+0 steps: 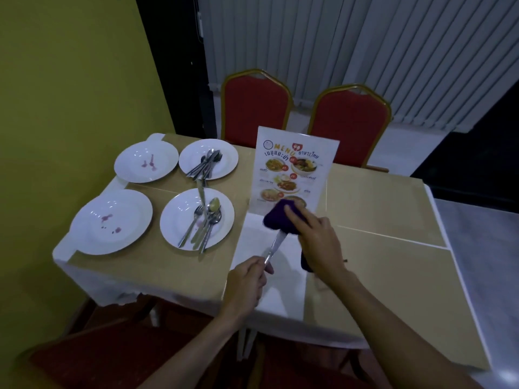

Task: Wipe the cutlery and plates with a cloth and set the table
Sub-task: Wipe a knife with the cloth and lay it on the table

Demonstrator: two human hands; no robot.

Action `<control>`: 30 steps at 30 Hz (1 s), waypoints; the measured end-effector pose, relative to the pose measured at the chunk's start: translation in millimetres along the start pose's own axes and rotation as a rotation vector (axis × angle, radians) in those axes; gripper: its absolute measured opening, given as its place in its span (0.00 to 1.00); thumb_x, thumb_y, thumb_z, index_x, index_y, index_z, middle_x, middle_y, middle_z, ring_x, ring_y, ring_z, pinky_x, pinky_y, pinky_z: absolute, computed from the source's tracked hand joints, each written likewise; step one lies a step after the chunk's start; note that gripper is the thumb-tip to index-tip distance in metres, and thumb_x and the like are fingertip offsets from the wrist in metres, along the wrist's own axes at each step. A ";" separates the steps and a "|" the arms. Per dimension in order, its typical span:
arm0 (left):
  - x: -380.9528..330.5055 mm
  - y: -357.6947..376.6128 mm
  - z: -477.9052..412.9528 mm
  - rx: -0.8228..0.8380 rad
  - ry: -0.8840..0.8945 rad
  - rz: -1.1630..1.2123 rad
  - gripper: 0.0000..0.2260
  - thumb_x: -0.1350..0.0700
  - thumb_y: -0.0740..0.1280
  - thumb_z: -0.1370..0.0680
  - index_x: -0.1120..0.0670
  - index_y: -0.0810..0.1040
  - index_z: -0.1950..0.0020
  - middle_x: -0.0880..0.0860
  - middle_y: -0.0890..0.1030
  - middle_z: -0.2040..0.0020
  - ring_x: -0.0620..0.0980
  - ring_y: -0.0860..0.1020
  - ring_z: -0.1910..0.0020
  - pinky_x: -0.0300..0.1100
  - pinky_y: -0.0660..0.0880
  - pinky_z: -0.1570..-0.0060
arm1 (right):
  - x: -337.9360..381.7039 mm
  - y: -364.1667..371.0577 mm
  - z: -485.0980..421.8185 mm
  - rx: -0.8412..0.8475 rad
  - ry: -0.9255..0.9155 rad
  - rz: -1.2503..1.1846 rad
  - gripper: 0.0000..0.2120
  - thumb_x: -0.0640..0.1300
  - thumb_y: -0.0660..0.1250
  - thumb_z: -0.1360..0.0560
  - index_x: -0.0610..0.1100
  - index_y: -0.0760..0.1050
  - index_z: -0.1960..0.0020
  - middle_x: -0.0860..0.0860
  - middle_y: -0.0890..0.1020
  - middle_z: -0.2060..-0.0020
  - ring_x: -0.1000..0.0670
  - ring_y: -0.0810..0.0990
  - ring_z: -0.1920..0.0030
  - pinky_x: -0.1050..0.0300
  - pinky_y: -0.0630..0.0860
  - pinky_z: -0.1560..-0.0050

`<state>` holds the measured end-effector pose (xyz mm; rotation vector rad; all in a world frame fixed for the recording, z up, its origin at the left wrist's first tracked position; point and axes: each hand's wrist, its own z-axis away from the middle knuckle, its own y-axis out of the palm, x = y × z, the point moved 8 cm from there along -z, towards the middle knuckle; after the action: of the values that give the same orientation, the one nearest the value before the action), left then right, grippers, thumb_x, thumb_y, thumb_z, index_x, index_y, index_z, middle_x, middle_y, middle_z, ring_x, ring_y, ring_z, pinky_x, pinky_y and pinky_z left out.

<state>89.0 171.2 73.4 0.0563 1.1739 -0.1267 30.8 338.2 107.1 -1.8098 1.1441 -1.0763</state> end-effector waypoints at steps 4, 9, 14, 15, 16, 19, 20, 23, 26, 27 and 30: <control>-7.0 -9.4 0.6 -0.045 0.058 -0.313 0.17 0.47 0.58 0.21 0.47 0.80 0.65 0.46 0.66 0.74 0.43 0.67 0.73 0.41 0.61 0.69 | -76.8 -17.3 -0.4 -0.096 0.624 -0.621 0.23 0.33 0.56 0.23 0.45 0.74 0.31 0.44 0.81 0.41 0.41 0.79 0.44 0.50 0.74 0.43; -27.8 -3.9 -0.2 0.024 0.172 -0.420 0.12 0.52 0.54 0.16 0.48 0.72 0.56 0.46 0.70 0.69 0.44 0.67 0.72 0.42 0.62 0.70 | 24.2 -54.3 27.3 -0.069 0.011 -0.321 0.29 0.35 0.61 0.27 0.51 0.71 0.27 0.50 0.76 0.32 0.46 0.77 0.48 0.53 0.75 0.48; -38.3 -13.8 13.6 0.020 0.268 -0.389 0.13 0.51 0.53 0.16 0.51 0.72 0.57 0.46 0.67 0.71 0.44 0.65 0.73 0.43 0.62 0.68 | 44.9 -38.8 13.6 -0.101 -0.059 0.071 0.35 0.30 0.78 0.36 0.49 0.76 0.32 0.48 0.75 0.30 0.42 0.74 0.60 0.54 0.71 0.64; -39.5 -18.9 13.3 -0.004 0.269 -0.365 0.13 0.52 0.53 0.16 0.52 0.72 0.56 0.46 0.67 0.71 0.45 0.65 0.72 0.43 0.62 0.68 | 50.5 -38.8 12.2 -0.129 -0.032 0.092 0.35 0.30 0.77 0.35 0.49 0.75 0.31 0.49 0.74 0.29 0.42 0.74 0.60 0.54 0.72 0.64; -41.7 -24.9 12.9 -0.021 0.267 -0.329 0.13 0.52 0.54 0.16 0.52 0.74 0.55 0.46 0.69 0.69 0.45 0.66 0.71 0.43 0.63 0.67 | 63.0 -37.0 14.9 -0.127 -0.055 0.101 0.36 0.31 0.76 0.33 0.50 0.73 0.29 0.49 0.74 0.29 0.42 0.74 0.59 0.53 0.74 0.63; -50.2 -34.6 12.0 -0.002 0.300 -0.294 0.12 0.52 0.54 0.15 0.51 0.74 0.54 0.45 0.73 0.67 0.42 0.68 0.70 0.40 0.64 0.68 | 93.6 -39.3 25.6 -0.099 -0.168 0.121 0.35 0.32 0.75 0.32 0.51 0.72 0.28 0.50 0.75 0.30 0.42 0.76 0.60 0.52 0.75 0.67; -50.4 -38.1 14.4 0.008 0.318 -0.322 0.13 0.53 0.54 0.16 0.50 0.73 0.57 0.45 0.72 0.70 0.42 0.67 0.71 0.41 0.63 0.68 | 90.3 -44.1 20.1 -0.099 -0.132 0.139 0.33 0.33 0.74 0.31 0.50 0.74 0.30 0.50 0.76 0.31 0.42 0.77 0.60 0.53 0.76 0.67; -39.8 -47.1 20.5 0.029 0.320 -0.350 0.14 0.54 0.56 0.16 0.48 0.72 0.61 0.43 0.70 0.75 0.43 0.65 0.74 0.43 0.63 0.67 | 48.7 -54.2 -14.1 -0.070 0.226 0.015 0.27 0.32 0.63 0.25 0.53 0.75 0.30 0.52 0.76 0.31 0.39 0.78 0.52 0.49 0.77 0.55; -36.9 -58.8 17.8 0.057 0.274 -0.259 0.13 0.52 0.58 0.17 0.49 0.76 0.59 0.42 0.70 0.73 0.44 0.67 0.72 0.40 0.64 0.68 | 23.6 -49.1 -22.9 0.010 0.618 -0.553 0.21 0.36 0.57 0.25 0.48 0.79 0.37 0.45 0.83 0.42 0.45 0.79 0.50 0.51 0.74 0.48; -38.7 -62.7 14.1 0.061 0.256 -0.224 0.12 0.52 0.59 0.17 0.50 0.78 0.58 0.42 0.72 0.71 0.44 0.69 0.70 0.39 0.66 0.68 | 27.1 -43.1 -18.4 0.051 0.747 -0.804 0.18 0.38 0.57 0.26 0.44 0.79 0.40 0.41 0.83 0.47 0.45 0.79 0.54 0.50 0.74 0.49; -42.3 -68.9 7.2 0.080 0.167 -0.139 0.12 0.52 0.62 0.18 0.53 0.82 0.56 0.46 0.75 0.68 0.46 0.71 0.69 0.37 0.67 0.70 | 68.5 -27.2 4.7 0.268 0.958 -1.391 0.16 0.45 0.57 0.22 0.39 0.76 0.42 0.38 0.83 0.56 0.44 0.80 0.62 0.51 0.75 0.61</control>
<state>70.7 105.0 116.8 0.0563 1.3393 -0.2967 61.2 284.4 147.5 -1.7558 -0.1214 -2.8944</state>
